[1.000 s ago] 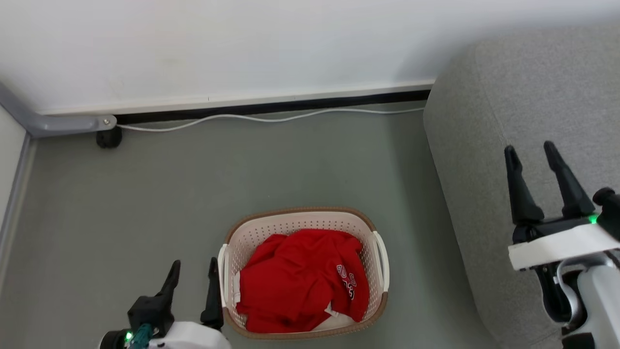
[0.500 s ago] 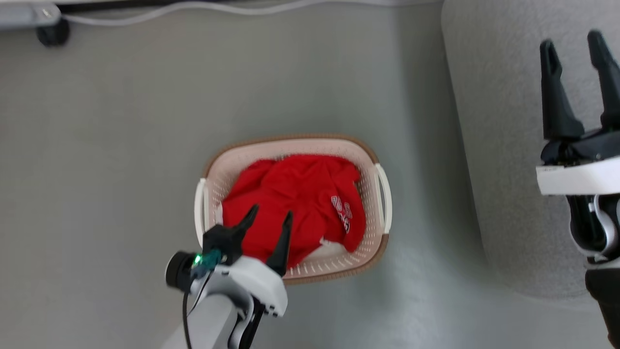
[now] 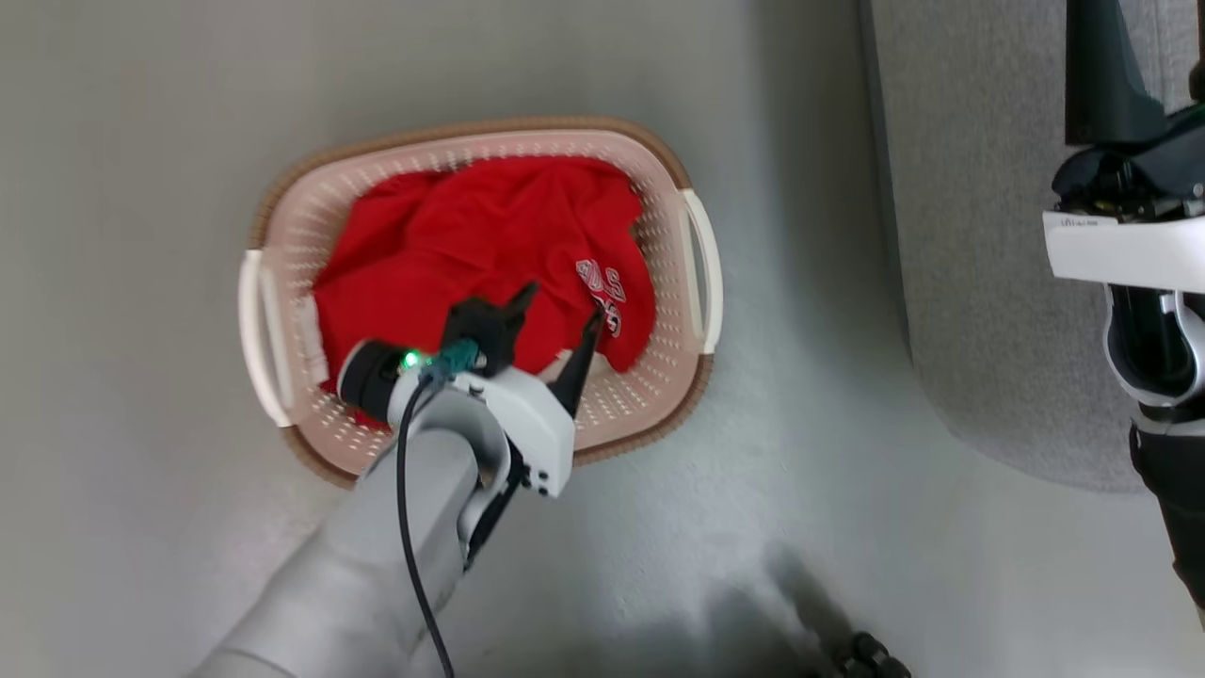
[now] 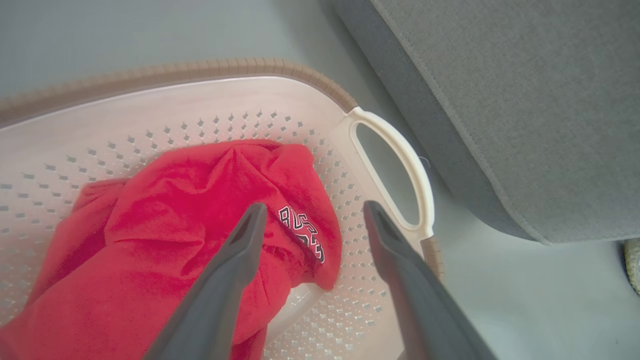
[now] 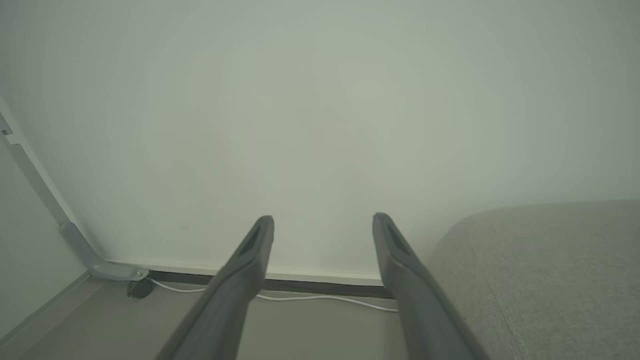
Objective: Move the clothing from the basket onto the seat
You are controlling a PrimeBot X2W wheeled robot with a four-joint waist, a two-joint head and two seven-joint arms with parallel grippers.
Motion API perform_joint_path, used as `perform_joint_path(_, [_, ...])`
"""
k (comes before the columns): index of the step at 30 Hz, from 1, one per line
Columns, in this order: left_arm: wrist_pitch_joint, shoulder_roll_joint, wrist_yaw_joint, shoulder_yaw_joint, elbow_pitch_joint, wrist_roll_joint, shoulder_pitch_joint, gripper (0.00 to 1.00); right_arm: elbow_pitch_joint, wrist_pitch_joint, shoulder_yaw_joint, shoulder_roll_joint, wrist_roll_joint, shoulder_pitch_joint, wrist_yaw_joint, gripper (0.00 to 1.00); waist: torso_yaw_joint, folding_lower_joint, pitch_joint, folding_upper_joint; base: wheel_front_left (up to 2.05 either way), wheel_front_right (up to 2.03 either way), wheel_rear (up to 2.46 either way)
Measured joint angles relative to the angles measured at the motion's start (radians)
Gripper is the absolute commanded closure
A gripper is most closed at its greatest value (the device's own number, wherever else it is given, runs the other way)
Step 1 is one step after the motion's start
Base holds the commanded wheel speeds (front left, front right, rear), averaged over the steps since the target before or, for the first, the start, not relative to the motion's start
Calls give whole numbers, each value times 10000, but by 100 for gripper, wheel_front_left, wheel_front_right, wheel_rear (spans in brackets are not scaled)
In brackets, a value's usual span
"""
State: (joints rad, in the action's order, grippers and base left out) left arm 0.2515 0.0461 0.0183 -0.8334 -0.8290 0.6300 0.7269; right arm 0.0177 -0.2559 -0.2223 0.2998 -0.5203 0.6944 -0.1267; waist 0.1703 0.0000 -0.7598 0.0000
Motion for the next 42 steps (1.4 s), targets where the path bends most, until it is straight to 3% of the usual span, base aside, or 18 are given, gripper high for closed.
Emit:
perform_joint_path(8, [13,33,67,-784,-1866,332,1701,0,-232,0,-107,-472,-196,667,0,0,872,0,-1431,0,0,0,0])
perform_joint_path(19, [13,40,111,-1365,-3505,424,3063,0,-282,0,-130,-953,-393,962,0,0,1740,0,-2430,0,0,0,0])
perform_joint_path(30, [13,61,1547,-1526,-4243,272,3780,0,-138,0,-69,-1124,-506,958,0,0,1973,0,-2732,0,0,0,0])
perform_joint_path(36, [-155,61,1235,-1574,-4362,414,3779,0,-88,-2,-75,-1156,-581,955,0,0,1958,0,-2813,0,0,0,0])
perform_joint_path(42, [-491,63,1221,-1712,-4393,566,3780,0,-77,0,-36,-1152,-602,943,0,0,1928,0,-2910,0,0,0,0])
